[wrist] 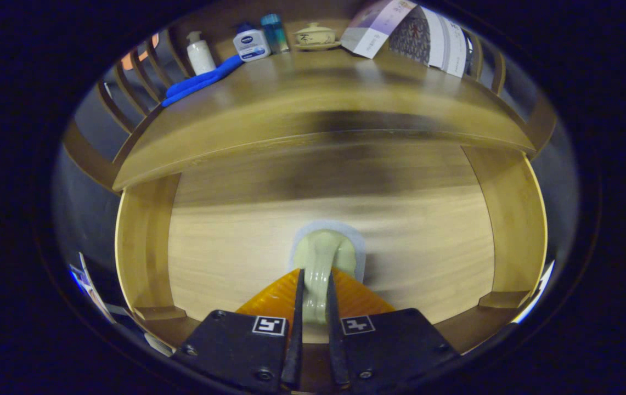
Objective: Pull open the drawer, take out the items inside it, and place them on the countertop above the cabinet.
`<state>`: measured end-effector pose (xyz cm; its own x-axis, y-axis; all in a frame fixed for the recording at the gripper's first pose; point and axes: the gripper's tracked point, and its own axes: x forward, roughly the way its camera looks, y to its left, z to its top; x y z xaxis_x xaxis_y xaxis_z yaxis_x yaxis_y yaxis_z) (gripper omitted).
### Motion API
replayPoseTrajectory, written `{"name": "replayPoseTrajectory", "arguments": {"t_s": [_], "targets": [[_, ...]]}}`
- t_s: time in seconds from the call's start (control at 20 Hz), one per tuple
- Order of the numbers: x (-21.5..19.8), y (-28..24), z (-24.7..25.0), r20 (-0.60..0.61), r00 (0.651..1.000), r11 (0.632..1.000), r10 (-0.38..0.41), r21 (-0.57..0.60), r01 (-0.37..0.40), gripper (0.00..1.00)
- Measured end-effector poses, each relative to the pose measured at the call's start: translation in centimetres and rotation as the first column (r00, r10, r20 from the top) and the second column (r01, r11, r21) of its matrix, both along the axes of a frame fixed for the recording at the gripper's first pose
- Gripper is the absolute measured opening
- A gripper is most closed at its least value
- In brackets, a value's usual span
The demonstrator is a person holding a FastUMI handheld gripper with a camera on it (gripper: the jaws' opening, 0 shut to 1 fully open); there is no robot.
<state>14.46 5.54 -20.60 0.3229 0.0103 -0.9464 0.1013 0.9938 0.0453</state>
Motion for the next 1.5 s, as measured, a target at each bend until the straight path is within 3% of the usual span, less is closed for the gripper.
{"name": "replayPoseTrajectory", "arguments": {"t_s": [0.25, 0.7, 0.95, 1.5], "targets": [[-0.9, -0.2, 2.4, 0.040, 0.999, 1.000, 0.017, 0.013, -0.017, 0.20], [-1.0, -0.4, 12.2, 0.166, 0.982, 0.996, 0.089, 0.001, -0.091, 0.20], [3.1, -0.9, 15.3, 0.220, 0.973, 0.998, 0.066, 0.000, -0.068, 0.20], [13.9, 0.3, 15.2, 0.204, 0.975, 0.996, 0.085, -0.026, -0.081, 0.20]]}}
